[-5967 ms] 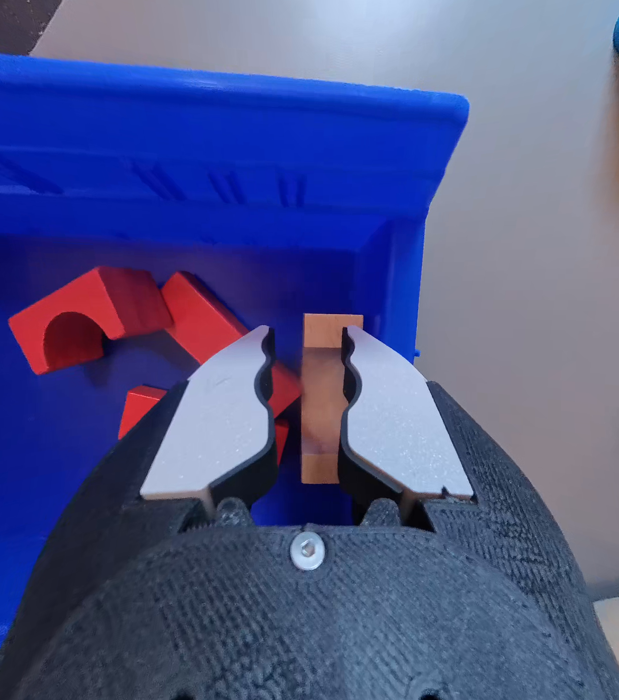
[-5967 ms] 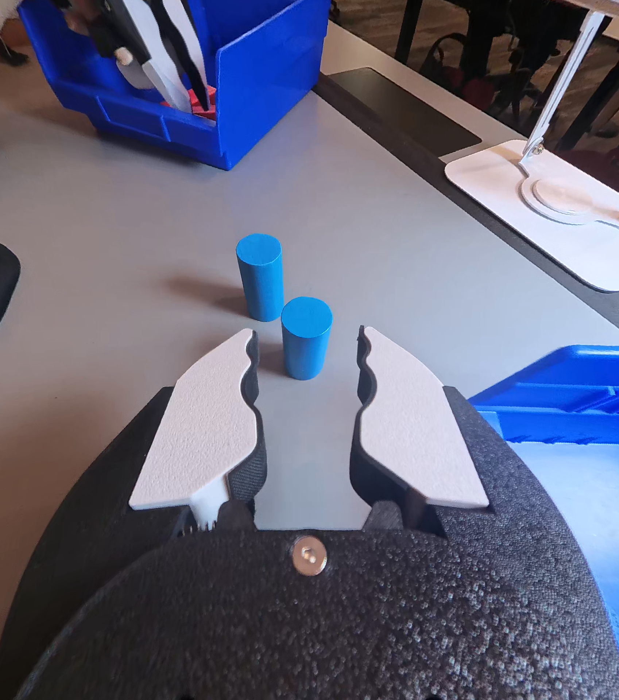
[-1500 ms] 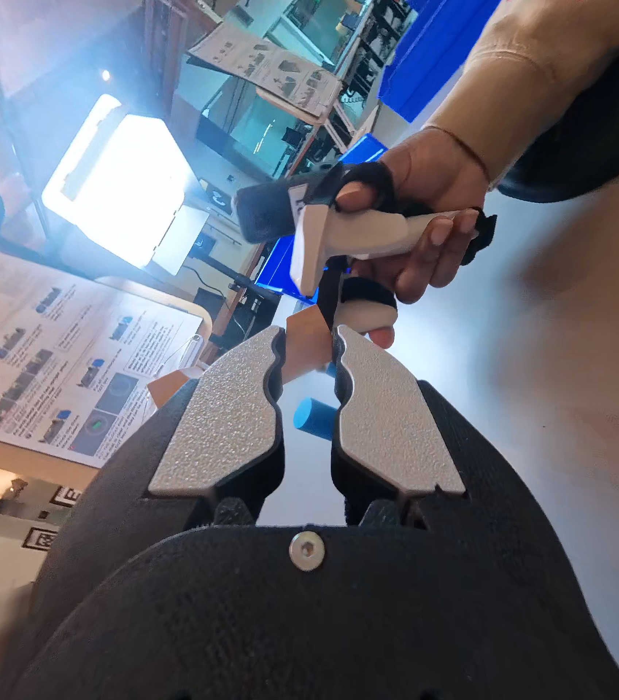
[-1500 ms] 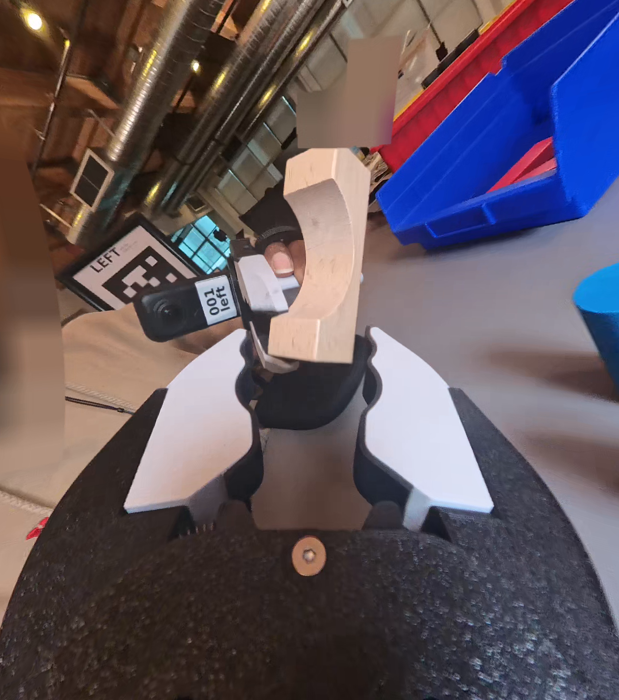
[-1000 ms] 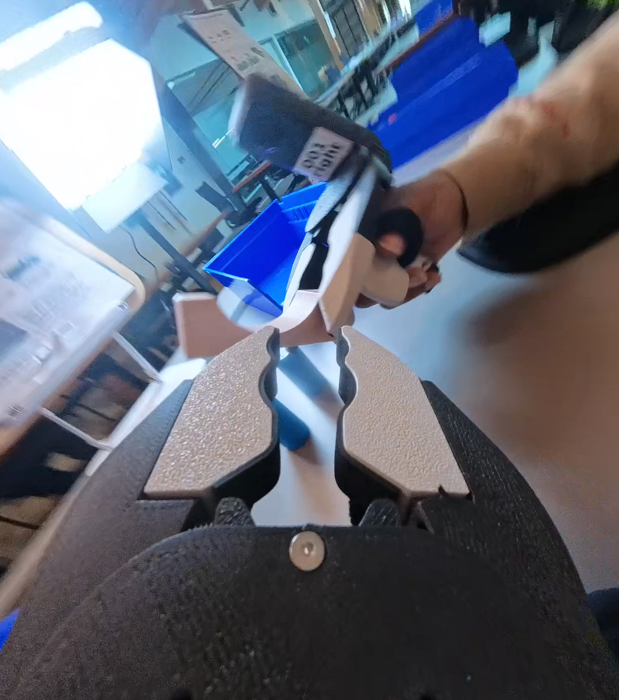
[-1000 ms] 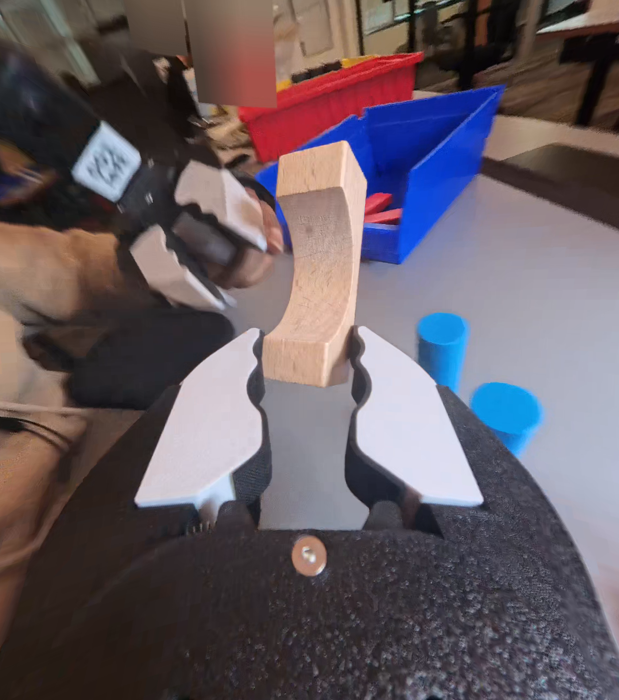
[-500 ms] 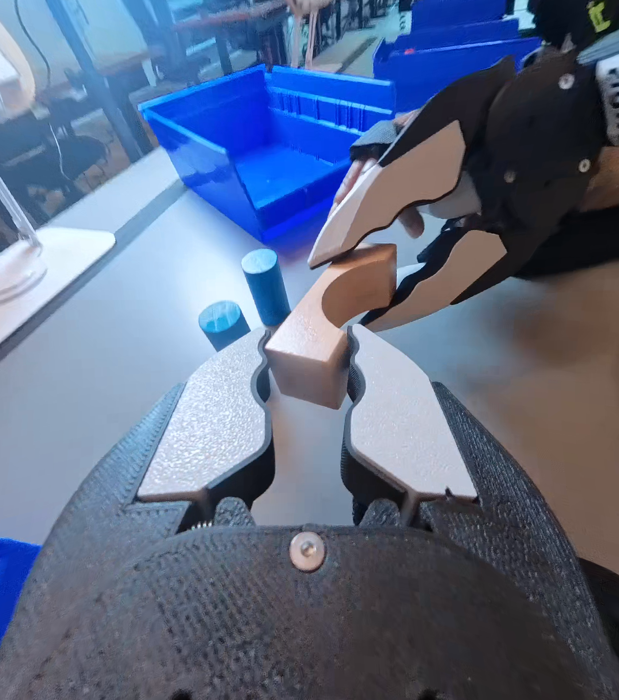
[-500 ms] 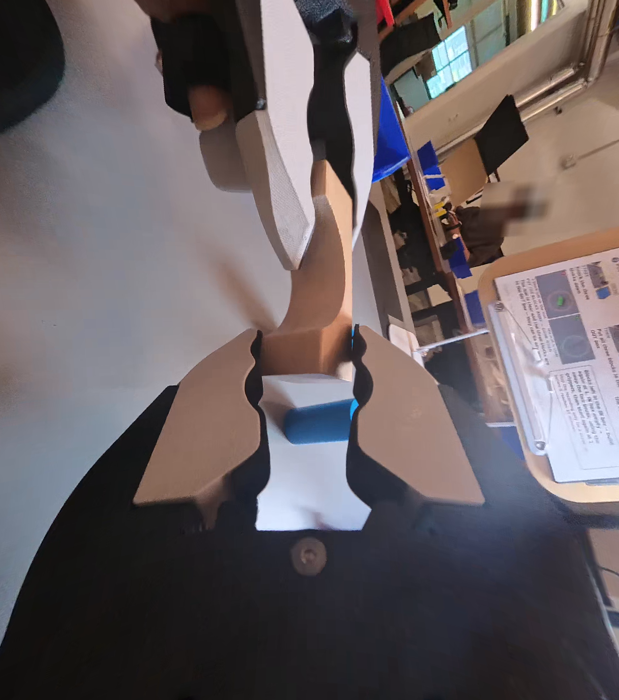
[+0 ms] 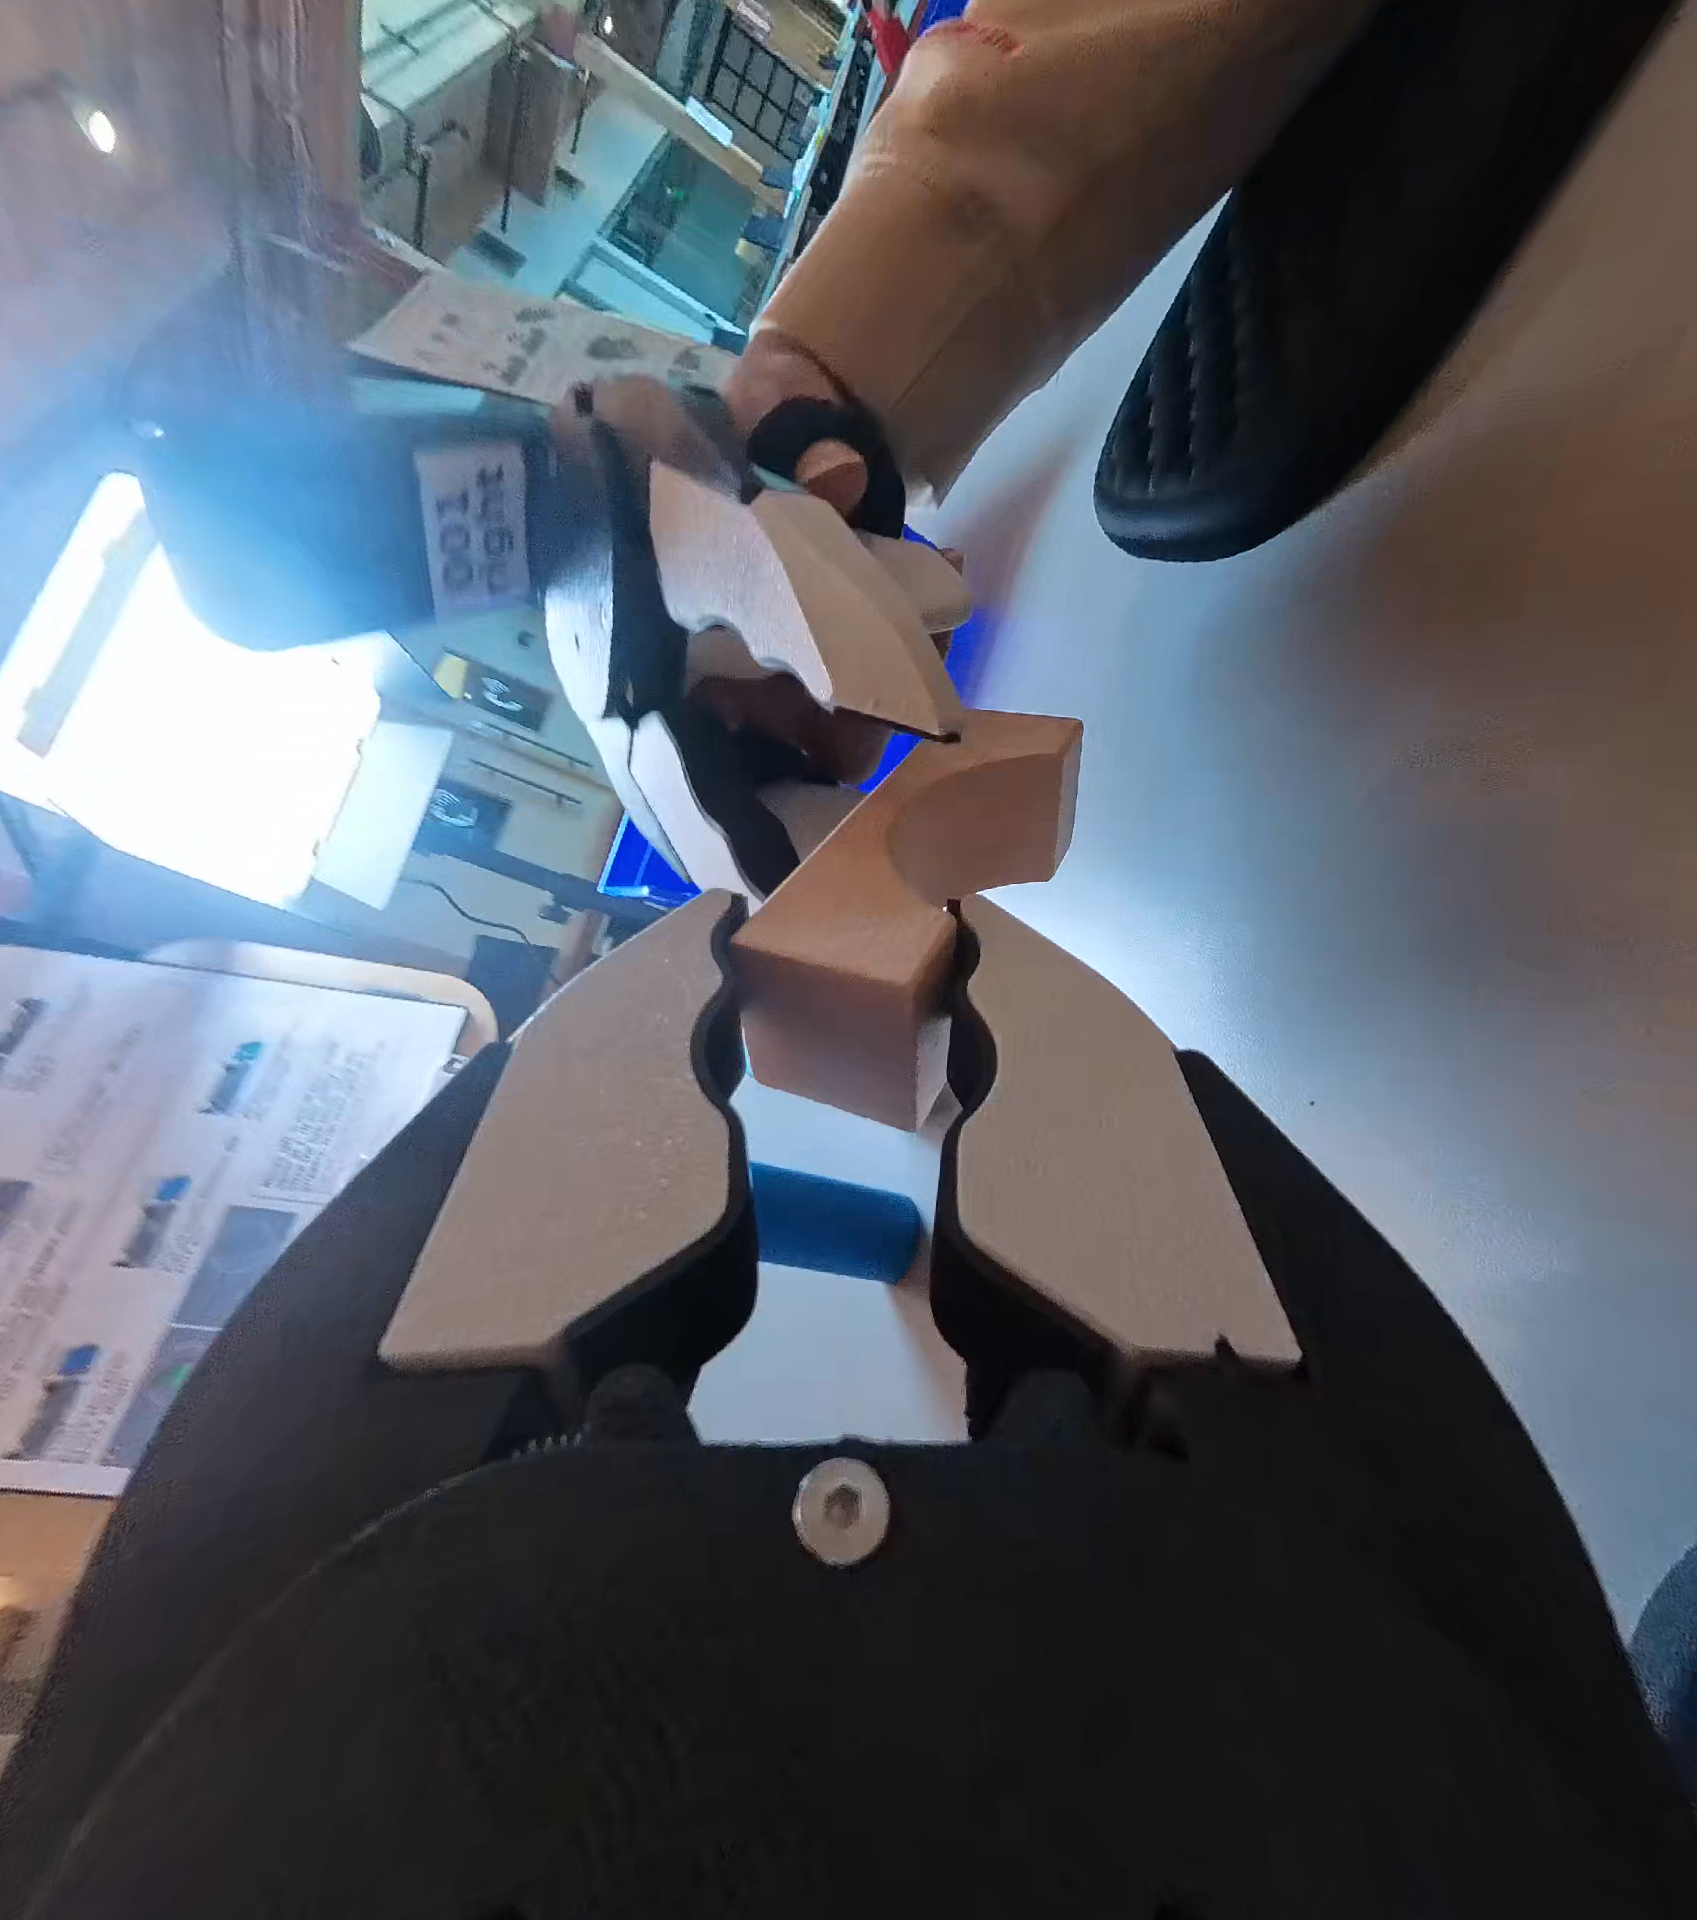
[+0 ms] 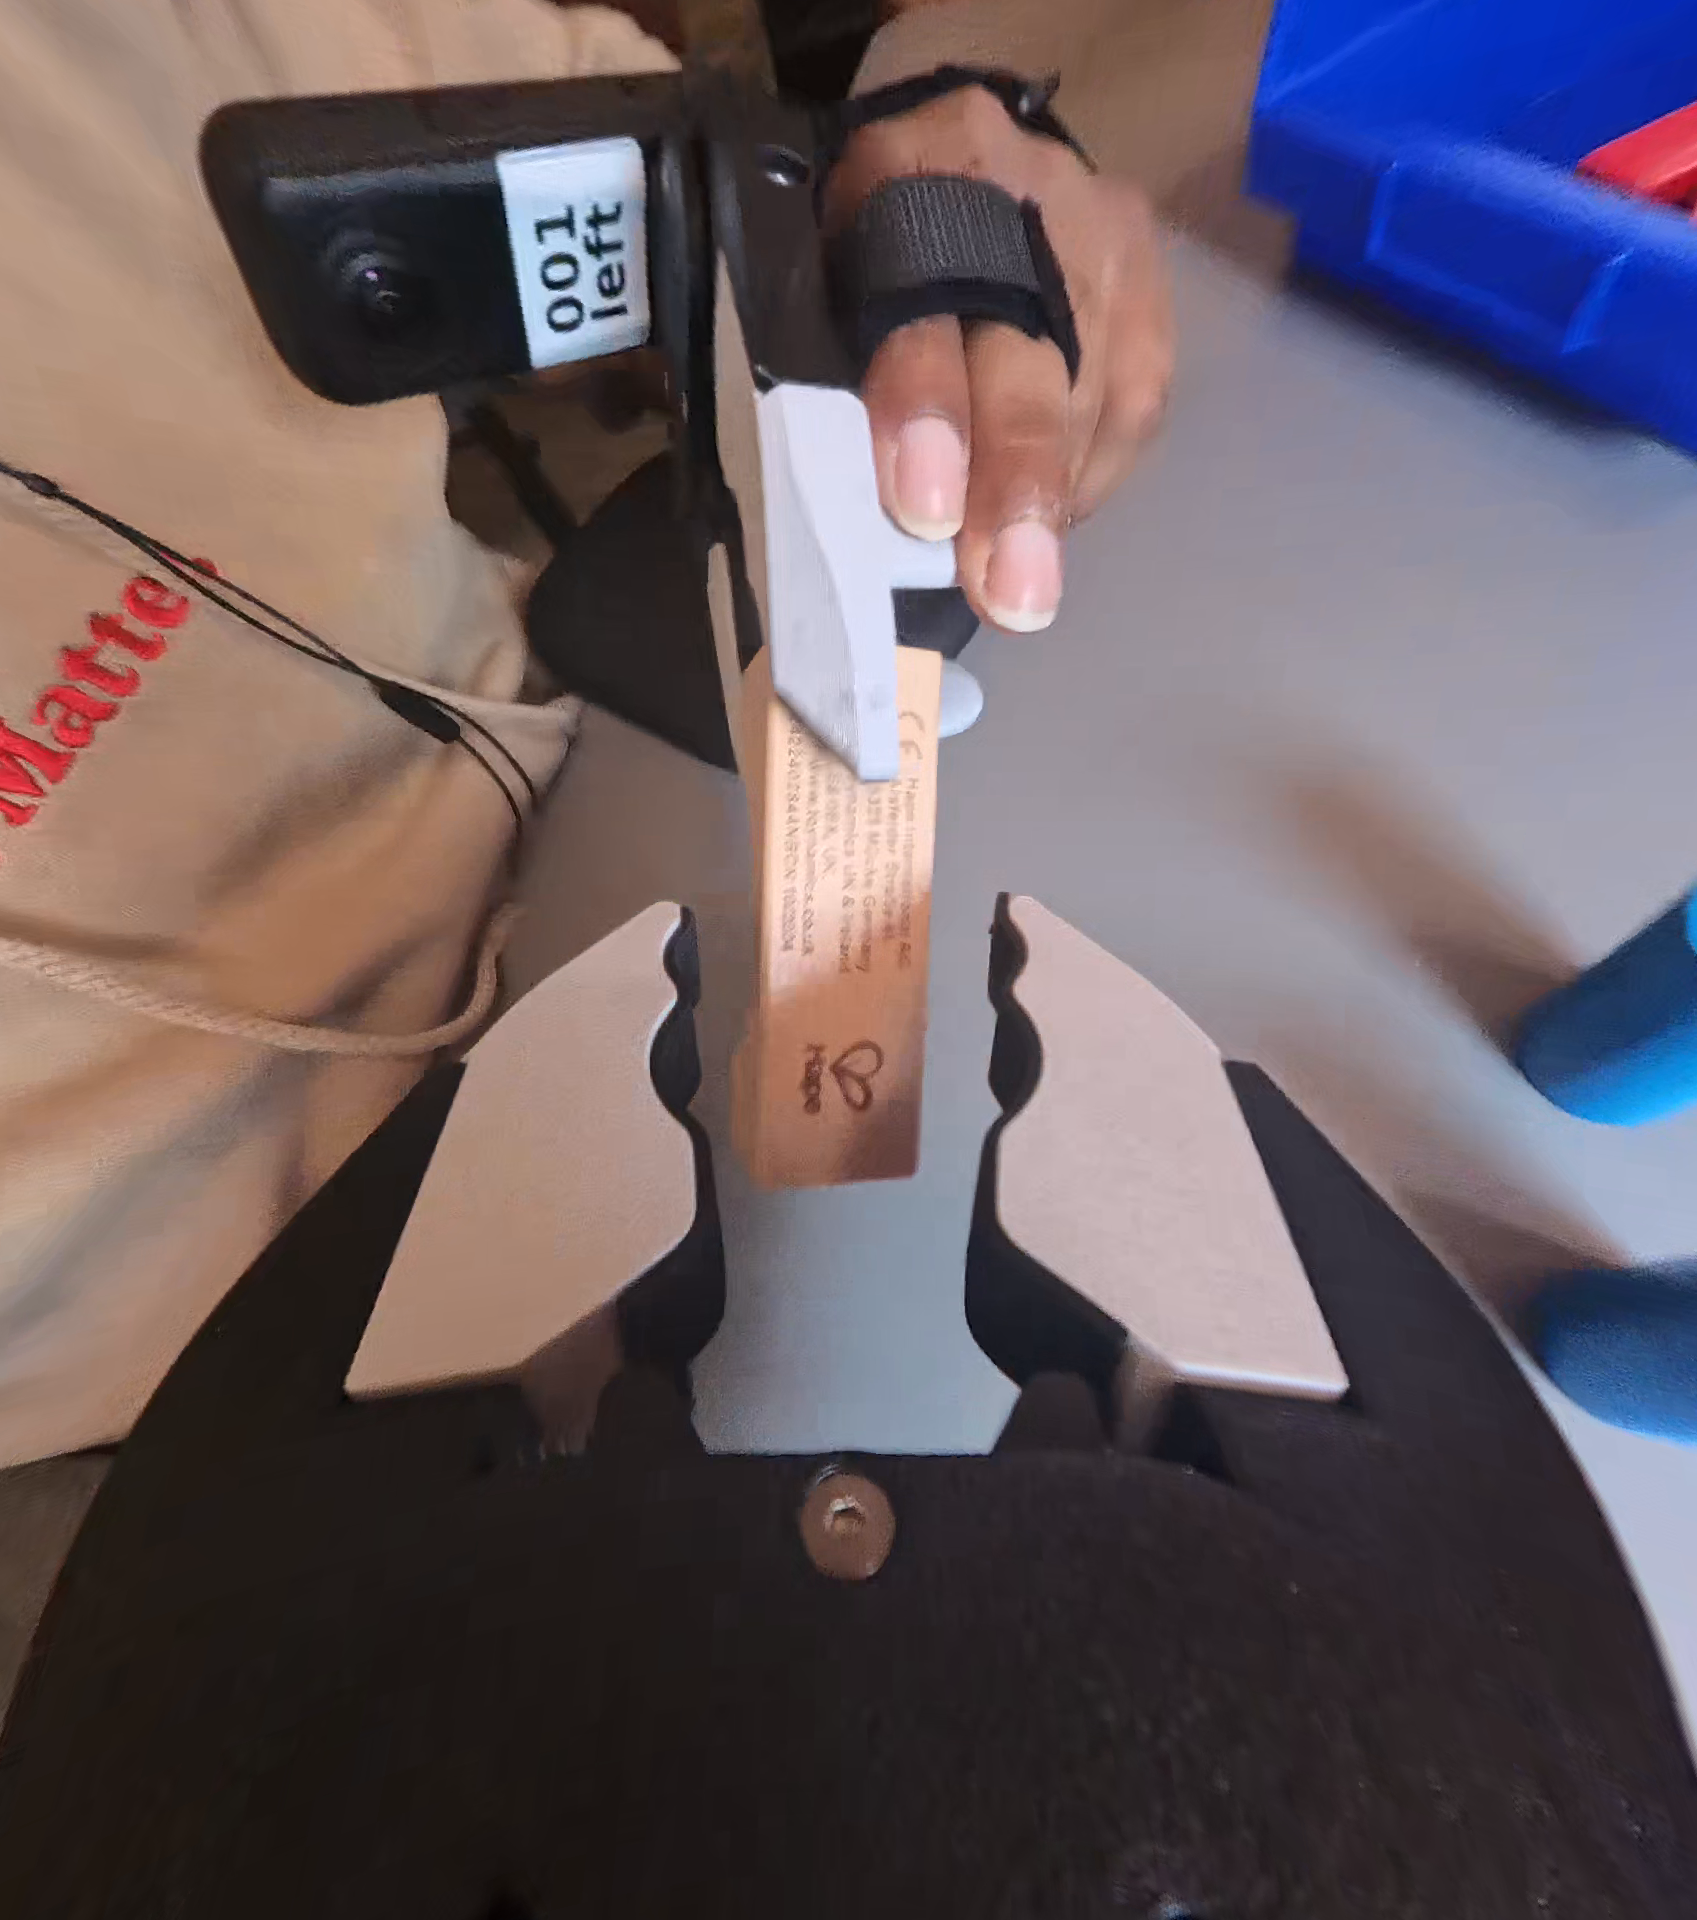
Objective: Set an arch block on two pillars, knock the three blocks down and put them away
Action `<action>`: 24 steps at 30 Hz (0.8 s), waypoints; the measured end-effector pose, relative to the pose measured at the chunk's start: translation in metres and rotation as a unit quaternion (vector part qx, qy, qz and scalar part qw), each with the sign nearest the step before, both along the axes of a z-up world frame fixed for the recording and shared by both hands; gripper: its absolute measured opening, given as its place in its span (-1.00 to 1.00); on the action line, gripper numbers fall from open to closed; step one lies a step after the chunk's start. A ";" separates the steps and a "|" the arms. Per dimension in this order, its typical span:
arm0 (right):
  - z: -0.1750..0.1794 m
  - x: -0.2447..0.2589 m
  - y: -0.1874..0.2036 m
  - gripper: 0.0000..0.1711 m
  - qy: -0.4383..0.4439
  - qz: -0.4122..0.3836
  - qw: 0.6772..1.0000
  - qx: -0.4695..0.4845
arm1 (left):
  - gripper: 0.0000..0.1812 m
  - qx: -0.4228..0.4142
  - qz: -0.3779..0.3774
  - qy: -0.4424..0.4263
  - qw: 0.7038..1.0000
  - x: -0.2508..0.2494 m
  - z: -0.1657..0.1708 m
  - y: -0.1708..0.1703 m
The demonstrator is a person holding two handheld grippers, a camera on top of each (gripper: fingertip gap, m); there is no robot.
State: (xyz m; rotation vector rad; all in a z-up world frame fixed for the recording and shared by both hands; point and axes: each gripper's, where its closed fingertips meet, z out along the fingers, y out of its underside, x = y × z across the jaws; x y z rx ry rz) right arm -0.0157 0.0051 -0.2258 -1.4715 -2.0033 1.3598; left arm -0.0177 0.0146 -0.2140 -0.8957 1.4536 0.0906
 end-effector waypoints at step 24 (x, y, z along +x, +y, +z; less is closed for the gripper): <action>0.010 -0.036 0.145 -0.60 -0.192 -0.095 0.933 0.289 | -0.47 -0.363 0.139 -0.233 0.891 -0.056 -0.027 0.076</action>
